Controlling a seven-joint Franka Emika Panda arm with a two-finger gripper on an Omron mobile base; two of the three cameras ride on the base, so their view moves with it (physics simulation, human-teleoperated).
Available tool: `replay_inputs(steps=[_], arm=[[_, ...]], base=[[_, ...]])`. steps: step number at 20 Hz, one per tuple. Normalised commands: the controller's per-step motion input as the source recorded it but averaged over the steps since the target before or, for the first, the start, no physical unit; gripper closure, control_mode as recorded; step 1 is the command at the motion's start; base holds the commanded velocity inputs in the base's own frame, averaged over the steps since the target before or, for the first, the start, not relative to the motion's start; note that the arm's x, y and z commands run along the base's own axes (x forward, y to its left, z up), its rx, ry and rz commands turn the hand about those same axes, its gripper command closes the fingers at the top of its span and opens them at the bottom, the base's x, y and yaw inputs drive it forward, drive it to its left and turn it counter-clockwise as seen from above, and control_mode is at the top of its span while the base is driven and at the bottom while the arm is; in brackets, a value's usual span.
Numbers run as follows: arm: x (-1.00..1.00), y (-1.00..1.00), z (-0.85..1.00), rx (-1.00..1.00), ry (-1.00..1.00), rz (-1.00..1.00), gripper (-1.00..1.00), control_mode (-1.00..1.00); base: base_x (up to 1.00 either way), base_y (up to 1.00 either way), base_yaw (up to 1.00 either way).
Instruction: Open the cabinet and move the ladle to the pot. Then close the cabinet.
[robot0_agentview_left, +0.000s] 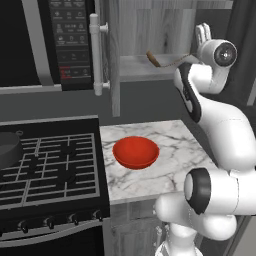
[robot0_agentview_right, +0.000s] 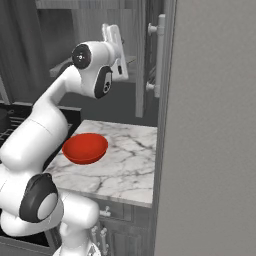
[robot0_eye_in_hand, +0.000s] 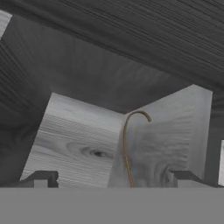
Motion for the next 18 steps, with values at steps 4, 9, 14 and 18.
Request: replay_inputs(steps=[4,9,14,18], arm=[[0.31,0.00,-0.20,0.02,0.00,0.00,-1.00,-1.00],[0.26,0.00,-0.01,0.00,0.00,0.00,-1.00,-1.00],[0.29,0.00,0.00,0.00,0.00,0.00,-1.00,-1.00],[0.36,0.00,0.00,0.00,0.00,0.00,-1.00,-1.00]], base=[[0.00,0.00,0.00],[0.00,0.00,0.00],[0.00,0.00,0.00],[0.00,0.00,0.00]])
